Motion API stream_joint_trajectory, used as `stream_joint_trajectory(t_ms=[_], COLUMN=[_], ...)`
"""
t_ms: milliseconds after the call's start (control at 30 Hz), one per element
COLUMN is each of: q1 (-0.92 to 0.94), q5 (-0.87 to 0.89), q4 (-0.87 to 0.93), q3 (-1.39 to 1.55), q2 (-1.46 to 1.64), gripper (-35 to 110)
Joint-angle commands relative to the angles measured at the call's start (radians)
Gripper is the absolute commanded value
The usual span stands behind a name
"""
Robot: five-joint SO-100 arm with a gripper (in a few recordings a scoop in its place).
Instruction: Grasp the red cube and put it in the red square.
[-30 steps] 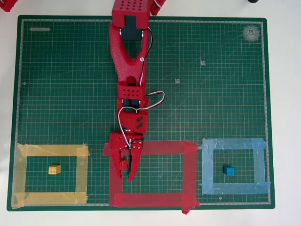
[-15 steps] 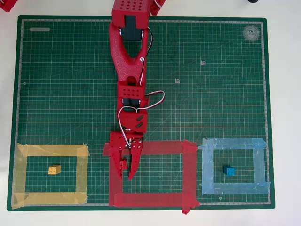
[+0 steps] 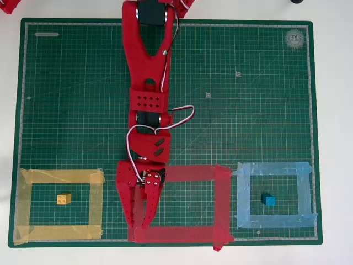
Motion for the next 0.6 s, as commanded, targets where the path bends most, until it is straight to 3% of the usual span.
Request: stream_joint_trajectory(t_ms=[0, 100, 200, 567], q1=[0.044, 0.072, 0.087, 0.061], q5=[0.005, -0.003, -0.003, -0.011], q4=[0.046, 0.173, 0.179, 0.172], q3=[0.137, 0.291, 0.437, 0.565], q2=[0.276, 0.428, 0.497, 0.368], gripper=[9, 9, 9, 9])
